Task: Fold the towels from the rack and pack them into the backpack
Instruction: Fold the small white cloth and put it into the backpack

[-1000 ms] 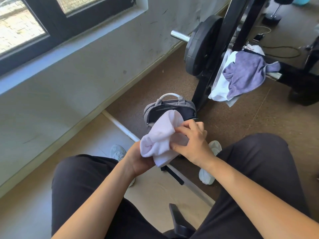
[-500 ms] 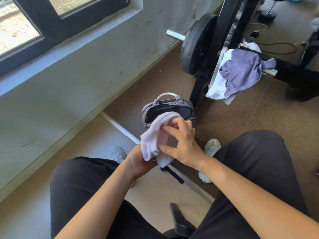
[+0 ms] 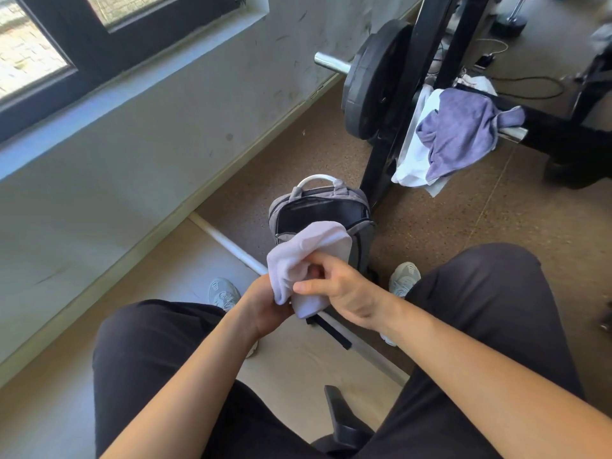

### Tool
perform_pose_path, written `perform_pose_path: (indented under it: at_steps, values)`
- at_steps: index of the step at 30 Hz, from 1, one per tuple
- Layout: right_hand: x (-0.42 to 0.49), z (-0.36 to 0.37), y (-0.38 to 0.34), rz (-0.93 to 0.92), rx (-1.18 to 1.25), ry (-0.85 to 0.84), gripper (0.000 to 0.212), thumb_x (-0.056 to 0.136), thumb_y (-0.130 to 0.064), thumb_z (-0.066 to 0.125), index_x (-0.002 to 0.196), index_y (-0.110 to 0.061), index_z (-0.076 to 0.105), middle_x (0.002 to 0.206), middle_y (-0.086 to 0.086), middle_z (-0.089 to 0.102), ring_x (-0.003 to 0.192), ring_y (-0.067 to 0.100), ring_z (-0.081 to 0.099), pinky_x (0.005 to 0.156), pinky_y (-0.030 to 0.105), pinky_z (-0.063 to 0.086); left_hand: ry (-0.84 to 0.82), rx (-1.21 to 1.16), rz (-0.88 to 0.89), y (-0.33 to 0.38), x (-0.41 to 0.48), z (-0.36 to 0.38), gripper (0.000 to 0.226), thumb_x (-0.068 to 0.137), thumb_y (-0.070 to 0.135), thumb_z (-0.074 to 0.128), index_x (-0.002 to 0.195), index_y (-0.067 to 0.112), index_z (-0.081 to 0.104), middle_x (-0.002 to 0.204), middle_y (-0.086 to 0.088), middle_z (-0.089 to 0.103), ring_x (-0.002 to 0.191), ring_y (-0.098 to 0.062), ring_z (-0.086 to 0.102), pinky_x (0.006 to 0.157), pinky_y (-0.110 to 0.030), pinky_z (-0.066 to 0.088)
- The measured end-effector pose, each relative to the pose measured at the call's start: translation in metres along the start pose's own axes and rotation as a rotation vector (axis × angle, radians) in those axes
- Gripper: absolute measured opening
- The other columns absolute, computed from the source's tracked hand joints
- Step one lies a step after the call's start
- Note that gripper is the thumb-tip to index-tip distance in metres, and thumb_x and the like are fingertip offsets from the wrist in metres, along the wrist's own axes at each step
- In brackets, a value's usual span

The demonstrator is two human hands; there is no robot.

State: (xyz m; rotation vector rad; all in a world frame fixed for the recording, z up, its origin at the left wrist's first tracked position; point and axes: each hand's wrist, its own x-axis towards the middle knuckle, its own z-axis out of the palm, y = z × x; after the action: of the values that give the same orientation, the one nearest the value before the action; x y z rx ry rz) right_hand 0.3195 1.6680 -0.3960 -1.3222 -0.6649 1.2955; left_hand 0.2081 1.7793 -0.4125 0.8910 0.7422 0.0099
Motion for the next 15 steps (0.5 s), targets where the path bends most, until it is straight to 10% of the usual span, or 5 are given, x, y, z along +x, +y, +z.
perform_pose_path:
  at_steps: [4,9,13,15]
  values:
    - [0.001,-0.008,-0.008,-0.045,0.05,0.115,0.054,0.082,-0.016,0.074,0.134,-0.014,0.059,0.12,0.008,0.057,0.113,0.012,0.054,0.101,0.025,0.044,0.126,0.094,-0.04,-0.005,0.01,-0.015,0.025,0.103,-0.006,0.043,0.104,0.011,0.062,0.104,-0.01,0.067,0.091,-0.022,0.067,0.076,-0.031,0.061]
    - [0.004,-0.011,-0.004,0.048,-0.321,0.227,0.036,0.092,-0.023,0.073,0.114,0.003,0.064,0.094,0.018,0.058,0.087,0.024,0.057,0.082,0.031,0.049,0.21,0.28,0.083,-0.008,0.01,-0.007,0.018,0.082,0.019,0.07,0.095,0.007,0.071,0.069,0.002,0.073,0.065,-0.009,0.068,0.057,-0.018,0.051]
    - [0.01,-0.012,0.014,0.196,-0.594,0.279,0.085,0.049,-0.089,0.072,0.112,-0.032,0.065,0.11,0.003,0.064,0.104,0.02,0.064,0.094,0.04,0.056,0.352,0.21,0.124,-0.01,0.017,-0.011,0.016,0.096,0.024,0.068,0.107,0.012,0.074,0.091,-0.005,0.08,0.082,-0.016,0.074,0.067,-0.027,0.057]
    - [0.008,-0.013,0.012,0.108,-0.624,0.291,0.09,0.048,-0.083,0.078,0.121,-0.032,0.061,0.116,0.0,0.06,0.113,0.016,0.057,0.098,0.038,0.052,0.387,0.099,0.146,-0.01,0.018,-0.011,0.019,0.102,0.027,0.062,0.112,0.013,0.07,0.088,-0.001,0.08,0.079,-0.012,0.075,0.064,-0.027,0.057]
